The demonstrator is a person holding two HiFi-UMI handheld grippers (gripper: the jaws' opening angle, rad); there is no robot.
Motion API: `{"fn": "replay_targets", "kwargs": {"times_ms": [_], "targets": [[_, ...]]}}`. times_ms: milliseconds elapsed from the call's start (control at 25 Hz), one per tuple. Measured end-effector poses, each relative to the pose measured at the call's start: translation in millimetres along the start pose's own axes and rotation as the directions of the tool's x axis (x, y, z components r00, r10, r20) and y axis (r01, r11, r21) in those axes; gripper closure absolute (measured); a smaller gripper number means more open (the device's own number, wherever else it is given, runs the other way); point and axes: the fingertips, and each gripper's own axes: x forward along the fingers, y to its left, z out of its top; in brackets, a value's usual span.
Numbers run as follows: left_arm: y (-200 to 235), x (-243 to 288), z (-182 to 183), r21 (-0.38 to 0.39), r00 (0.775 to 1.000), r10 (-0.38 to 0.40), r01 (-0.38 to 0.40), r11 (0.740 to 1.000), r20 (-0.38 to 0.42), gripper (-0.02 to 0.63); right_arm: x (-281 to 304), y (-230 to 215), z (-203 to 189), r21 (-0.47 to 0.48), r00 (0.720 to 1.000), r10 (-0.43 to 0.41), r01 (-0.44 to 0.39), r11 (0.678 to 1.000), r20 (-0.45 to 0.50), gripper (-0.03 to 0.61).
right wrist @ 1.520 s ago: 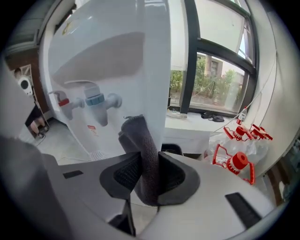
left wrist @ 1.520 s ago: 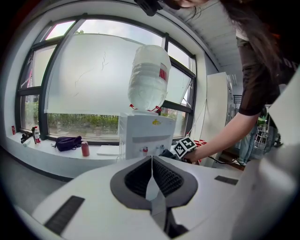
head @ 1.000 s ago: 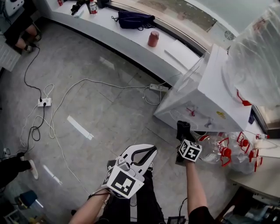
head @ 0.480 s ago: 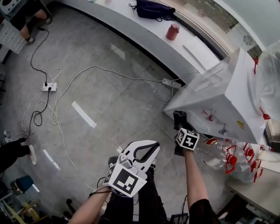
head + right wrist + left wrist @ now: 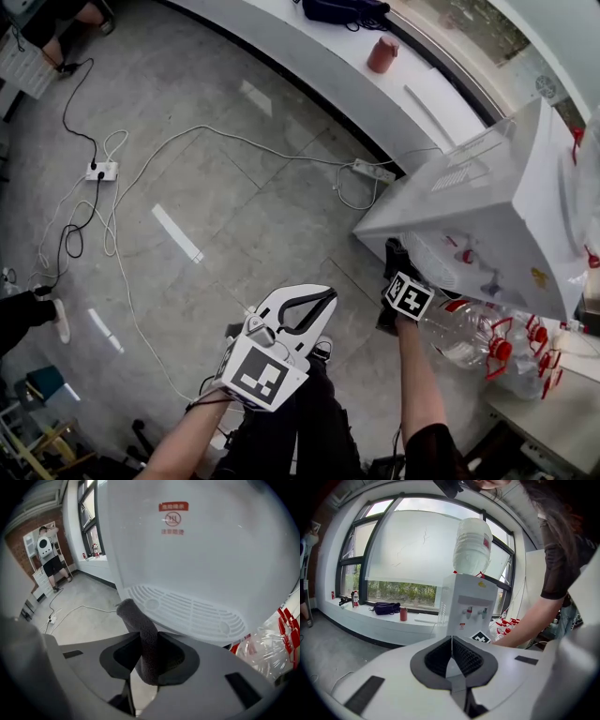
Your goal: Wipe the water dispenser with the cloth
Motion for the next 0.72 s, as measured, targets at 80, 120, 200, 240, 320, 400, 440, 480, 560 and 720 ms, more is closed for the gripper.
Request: {"fn": "replay_targets", "kwargs": {"times_ms": [80, 120, 200, 240, 320, 400, 440, 480, 560, 720], "targets": [[-2.1, 9.5, -3.5, -0.006, 1.000, -0.005, 0.006, 1.000, 0.016, 0.595, 4.4, -15.6, -6.8, 0.005, 1.000, -0.017, 0.017, 1.000, -0.003, 0.472], [-3.6, 14.8, -5.8, -0.006, 1.000, -0.009, 0.009, 1.000, 0.020, 0.594, 6.2, -24.3, -9.8, 0.011, 1.000, -0.027, 0.027, 1.000, -0.003, 0.472], [-7.6, 25.3, -10.9, -0.002, 1.000, -0.017, 0.017, 1.000, 0.023, 0.594, 8.0, -41.8, -16.1, 0.012, 0.999, -0.051, 0.051, 0.999, 0.001, 0.471], [-10.3, 30.2, -13.1, 0.003, 0.999, -0.023, 0.023, 1.000, 0.024, 0.594, 7.8, -50.5, -19.3, 0.004, 0.998, -0.065, 0.065, 0.998, 0.003, 0.471], [-17.0, 39.7, -16.4, 0.012, 0.999, -0.037, 0.037, 0.999, 0.023, 0.594, 6.3, -68.2, -24.9, -0.020, 0.996, -0.087, 0.087, 0.996, 0.009, 0.471], [-24.9, 47.3, -17.6, 0.017, 0.998, -0.052, 0.052, 0.998, 0.026, 0.594, 3.2, -89.3, -30.5, -0.029, 0.994, -0.109, 0.109, 0.994, 0.010, 0.471], [-28.6, 49.8, -17.3, 0.018, 0.998, -0.059, 0.058, 0.998, 0.029, 0.594, 0.8, -101.4, -33.5, -0.027, 0.992, -0.124, 0.124, 0.992, 0.009, 0.471], [-31.9, 51.6, -16.9, 0.018, 0.997, -0.064, 0.064, 0.998, 0.030, 0.594, -2.1, -114.1, -37.0, -0.021, 0.990, -0.142, 0.142, 0.990, 0.005, 0.471], [-36.9, 53.5, -17.1, 0.019, 0.997, -0.071, 0.070, 0.997, 0.029, 0.594, -8.4, -139.8, -44.7, 0.000, 0.984, -0.180, 0.180, 0.984, -0.004, 0.471], [-41.1, 55.1, -21.7, 0.022, 0.997, -0.073, 0.072, 0.997, 0.020, 0.594, -19.6, -185.6, -62.0, 0.068, 0.968, -0.251, 0.252, 0.965, -0.023, 0.471]]}}
